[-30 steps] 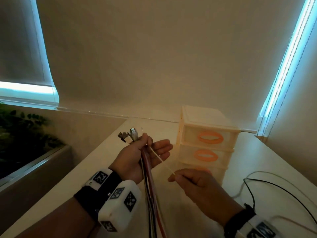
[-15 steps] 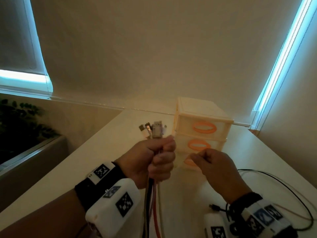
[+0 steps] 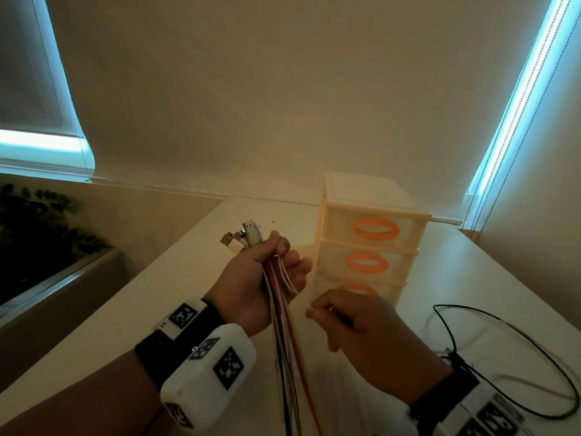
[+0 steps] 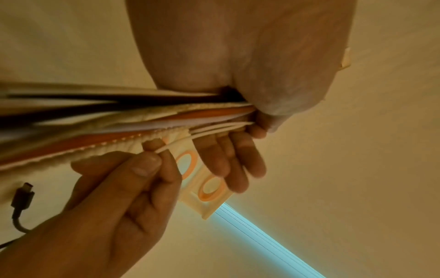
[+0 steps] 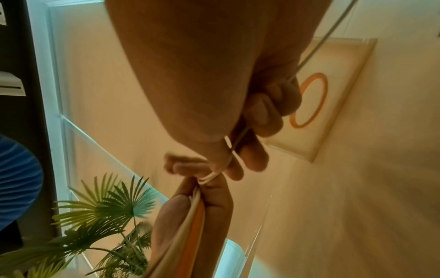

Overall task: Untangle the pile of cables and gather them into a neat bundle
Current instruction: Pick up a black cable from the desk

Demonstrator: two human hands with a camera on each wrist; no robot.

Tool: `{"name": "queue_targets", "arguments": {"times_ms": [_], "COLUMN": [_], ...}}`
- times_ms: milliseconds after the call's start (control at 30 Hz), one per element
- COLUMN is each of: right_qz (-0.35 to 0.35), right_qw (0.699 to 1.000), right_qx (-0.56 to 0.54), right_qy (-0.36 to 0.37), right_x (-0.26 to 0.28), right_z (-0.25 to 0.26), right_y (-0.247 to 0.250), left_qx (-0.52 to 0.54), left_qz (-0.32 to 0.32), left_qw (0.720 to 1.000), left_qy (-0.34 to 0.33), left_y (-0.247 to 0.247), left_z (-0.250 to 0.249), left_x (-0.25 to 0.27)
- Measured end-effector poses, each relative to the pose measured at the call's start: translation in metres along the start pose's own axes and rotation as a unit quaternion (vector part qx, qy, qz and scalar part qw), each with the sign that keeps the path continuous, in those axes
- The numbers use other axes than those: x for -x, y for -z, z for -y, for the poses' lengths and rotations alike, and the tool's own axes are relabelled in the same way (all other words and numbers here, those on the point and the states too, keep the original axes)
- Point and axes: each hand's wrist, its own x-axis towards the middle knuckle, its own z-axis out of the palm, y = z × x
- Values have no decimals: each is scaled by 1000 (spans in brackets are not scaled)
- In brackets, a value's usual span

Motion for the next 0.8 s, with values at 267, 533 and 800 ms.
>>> {"name": "queue_targets", "arguments": {"times_ms": [267,533,800], "right_qz": [23,-15,84], "right_qw": [999,978,974], "right_qx": [-18,108,53], "right_qy": [-29,-180,-202], "right_x": [1,-4,-6], "right_z": [-1,-25,-22], "right_y": [5,23,28], "left_qx": [12,10,12], "left_qz": [68,85,135], "left_qw": [998,996,990], "left_qy": [10,7,43], "left_y": [7,15,21], "left_z": [-6,-15,-26], "left_x": [-2,-5,-5]}}
